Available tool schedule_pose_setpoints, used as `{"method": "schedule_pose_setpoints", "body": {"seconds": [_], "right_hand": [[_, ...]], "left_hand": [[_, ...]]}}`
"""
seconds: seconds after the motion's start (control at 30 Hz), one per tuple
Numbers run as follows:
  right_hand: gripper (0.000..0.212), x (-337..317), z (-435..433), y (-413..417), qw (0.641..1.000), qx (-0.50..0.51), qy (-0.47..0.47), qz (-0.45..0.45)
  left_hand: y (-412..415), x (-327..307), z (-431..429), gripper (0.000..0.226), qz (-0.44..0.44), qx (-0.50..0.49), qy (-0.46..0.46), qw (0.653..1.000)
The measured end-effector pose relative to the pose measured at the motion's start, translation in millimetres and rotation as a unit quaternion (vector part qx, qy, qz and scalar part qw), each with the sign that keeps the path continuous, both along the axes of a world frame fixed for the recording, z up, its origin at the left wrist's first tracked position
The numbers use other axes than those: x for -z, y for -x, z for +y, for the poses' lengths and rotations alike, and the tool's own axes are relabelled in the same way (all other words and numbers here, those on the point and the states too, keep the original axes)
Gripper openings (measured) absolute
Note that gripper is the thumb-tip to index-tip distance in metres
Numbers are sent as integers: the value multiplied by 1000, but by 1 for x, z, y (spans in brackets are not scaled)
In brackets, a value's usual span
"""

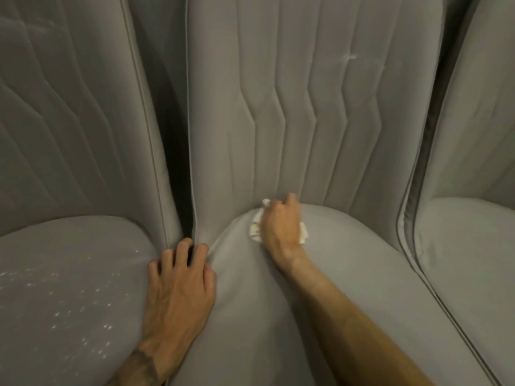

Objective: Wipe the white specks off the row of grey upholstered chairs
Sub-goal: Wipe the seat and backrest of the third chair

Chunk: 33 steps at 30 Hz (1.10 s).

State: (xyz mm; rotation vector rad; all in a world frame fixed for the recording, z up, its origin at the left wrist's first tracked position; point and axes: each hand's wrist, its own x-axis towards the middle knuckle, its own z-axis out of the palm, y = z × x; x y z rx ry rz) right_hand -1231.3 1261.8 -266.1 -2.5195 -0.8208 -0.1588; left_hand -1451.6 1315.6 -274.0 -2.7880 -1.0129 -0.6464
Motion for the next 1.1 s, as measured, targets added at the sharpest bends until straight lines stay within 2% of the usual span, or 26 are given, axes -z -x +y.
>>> {"method": "schedule_pose_setpoints", "body": {"seconds": [0.07,0.13,0.23,0.3,0.43,0.53,0.67,0.83,0.97,1.1], "right_hand": [[28,-1,16,23,999,-49,-5,-13],[28,-5,5,11,997,-77,11,-22],[33,-6,-27,-28,999,-29,32,-10],[37,-7,-25,-24,1000,6,20,12],[28,-6,13,29,995,-84,-18,40],[32,-8,-2,15,994,-104,3,26],[41,-11,-45,-33,999,-35,30,8],[37,-13,-101,-66,997,67,20,-19],[30,-13,-98,-58,993,114,-19,-14],[30,-9,-43,-21,1000,-21,0,-11]], "left_hand": [[0,0,0,32,3,-2,-3,1000],[1,0,1,30,1,0,-5,1000],[0,-1,1,28,0,-2,-7,1000],[1,-3,-1,29,1,-5,-3,1000],[-1,-6,-2,30,9,-6,9,1000],[1,-4,-1,31,7,-5,13,1000],[1,-3,-1,32,-11,2,0,1000],[1,0,0,30,-16,3,-11,1000],[1,0,2,28,-14,3,-11,1000],[1,-1,0,27,-8,1,-6,1000]]}}
